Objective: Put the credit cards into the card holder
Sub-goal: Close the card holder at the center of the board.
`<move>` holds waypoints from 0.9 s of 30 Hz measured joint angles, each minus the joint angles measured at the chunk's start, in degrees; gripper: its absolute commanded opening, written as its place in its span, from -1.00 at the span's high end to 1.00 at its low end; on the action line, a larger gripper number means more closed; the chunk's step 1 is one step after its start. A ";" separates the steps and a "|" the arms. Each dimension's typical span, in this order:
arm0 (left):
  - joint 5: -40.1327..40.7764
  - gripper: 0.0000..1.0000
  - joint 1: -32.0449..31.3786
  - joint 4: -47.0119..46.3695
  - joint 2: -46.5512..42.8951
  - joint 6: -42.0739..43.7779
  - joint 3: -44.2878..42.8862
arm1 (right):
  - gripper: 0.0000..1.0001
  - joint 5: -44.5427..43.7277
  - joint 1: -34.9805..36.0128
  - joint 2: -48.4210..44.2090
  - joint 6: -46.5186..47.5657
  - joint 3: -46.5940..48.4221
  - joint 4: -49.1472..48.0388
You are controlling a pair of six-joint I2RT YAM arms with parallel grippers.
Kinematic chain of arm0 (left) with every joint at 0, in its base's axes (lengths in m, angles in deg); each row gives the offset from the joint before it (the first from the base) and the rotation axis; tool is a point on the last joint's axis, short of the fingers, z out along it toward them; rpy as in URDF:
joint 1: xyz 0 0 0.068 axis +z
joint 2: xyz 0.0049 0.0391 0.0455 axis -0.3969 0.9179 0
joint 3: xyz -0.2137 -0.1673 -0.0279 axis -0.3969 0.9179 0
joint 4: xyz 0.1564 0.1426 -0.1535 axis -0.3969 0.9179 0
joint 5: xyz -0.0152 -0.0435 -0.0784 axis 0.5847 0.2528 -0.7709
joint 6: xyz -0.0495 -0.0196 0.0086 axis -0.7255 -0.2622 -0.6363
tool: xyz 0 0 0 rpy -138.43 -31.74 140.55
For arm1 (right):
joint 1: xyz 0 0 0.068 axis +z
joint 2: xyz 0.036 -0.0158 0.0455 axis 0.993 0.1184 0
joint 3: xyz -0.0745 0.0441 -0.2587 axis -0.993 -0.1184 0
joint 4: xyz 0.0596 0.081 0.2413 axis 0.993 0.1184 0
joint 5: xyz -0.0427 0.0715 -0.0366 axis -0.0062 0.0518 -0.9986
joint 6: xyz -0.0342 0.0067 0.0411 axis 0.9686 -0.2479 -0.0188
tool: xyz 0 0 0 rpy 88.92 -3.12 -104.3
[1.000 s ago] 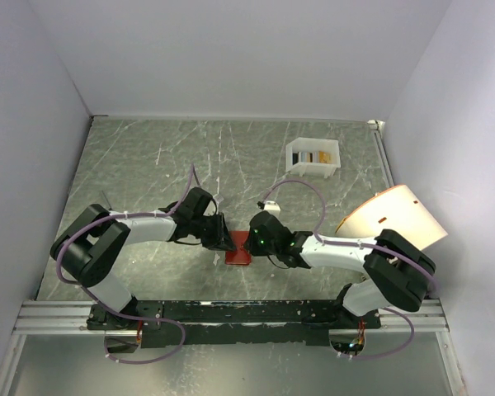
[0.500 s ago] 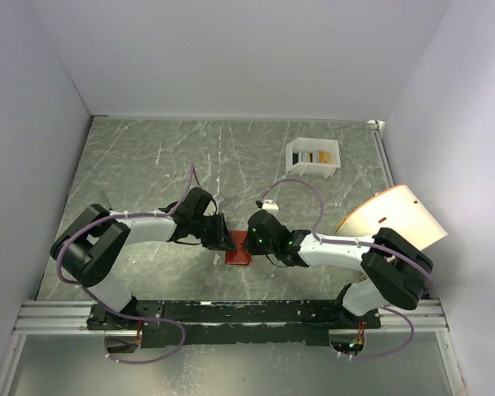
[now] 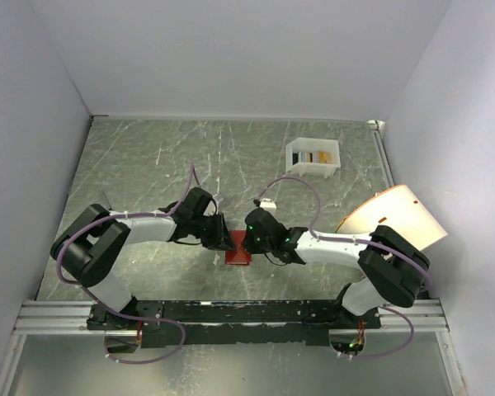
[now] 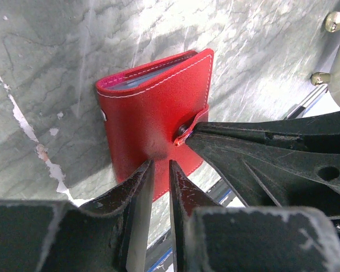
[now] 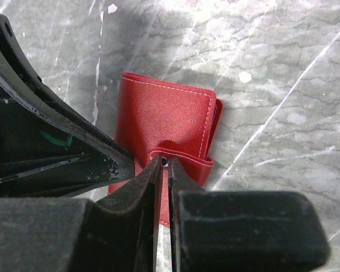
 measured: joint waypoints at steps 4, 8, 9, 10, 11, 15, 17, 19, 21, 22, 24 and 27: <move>0.09 0.43 0.00 -0.24 0.00 0.00 0.13 | 0.86 0.00 0.00 0.90 0.20 1.27 1.40; 0.13 0.43 0.02 -0.52 -0.02 -0.02 0.28 | 0.86 -0.02 -0.02 1.99 0.37 2.43 2.16; 0.13 0.42 0.02 -0.59 0.00 -0.02 0.33 | 0.86 0.00 -0.02 2.21 0.37 2.60 2.23; 0.13 0.43 0.02 -0.63 0.00 0.00 0.35 | 0.86 0.04 -0.02 2.38 0.39 2.73 2.27; 0.15 0.43 0.02 -0.66 0.00 0.00 0.35 | 0.86 0.15 -0.02 2.51 0.39 2.84 2.29; 0.22 0.43 0.07 -0.66 0.00 0.00 0.35 | 0.86 0.59 -0.09 3.50 0.85 4.48 4.04; 0.24 0.43 0.07 -0.68 -0.02 0.00 0.37 | 0.86 0.72 -0.09 3.89 1.18 5.42 5.33; 0.24 0.43 0.09 -1.03 0.00 -0.02 0.61 | 0.86 0.87 -0.09 4.20 1.46 6.34 6.80; 0.22 0.43 0.11 -1.33 -0.02 -0.04 0.76 | 0.85 0.92 -0.09 4.26 1.53 6.84 7.89; 0.22 0.43 0.13 -1.46 -0.02 -0.04 0.85 | 0.85 1.01 -0.09 4.26 1.53 7.02 8.39; 0.24 0.43 0.13 -1.79 -0.02 -0.04 1.01 | 0.85 1.18 -0.09 4.28 1.64 7.52 9.66; 0.22 0.43 0.13 -2.58 -0.04 -0.07 1.40 | 0.85 1.51 -0.17 4.83 2.23 8.87 11.93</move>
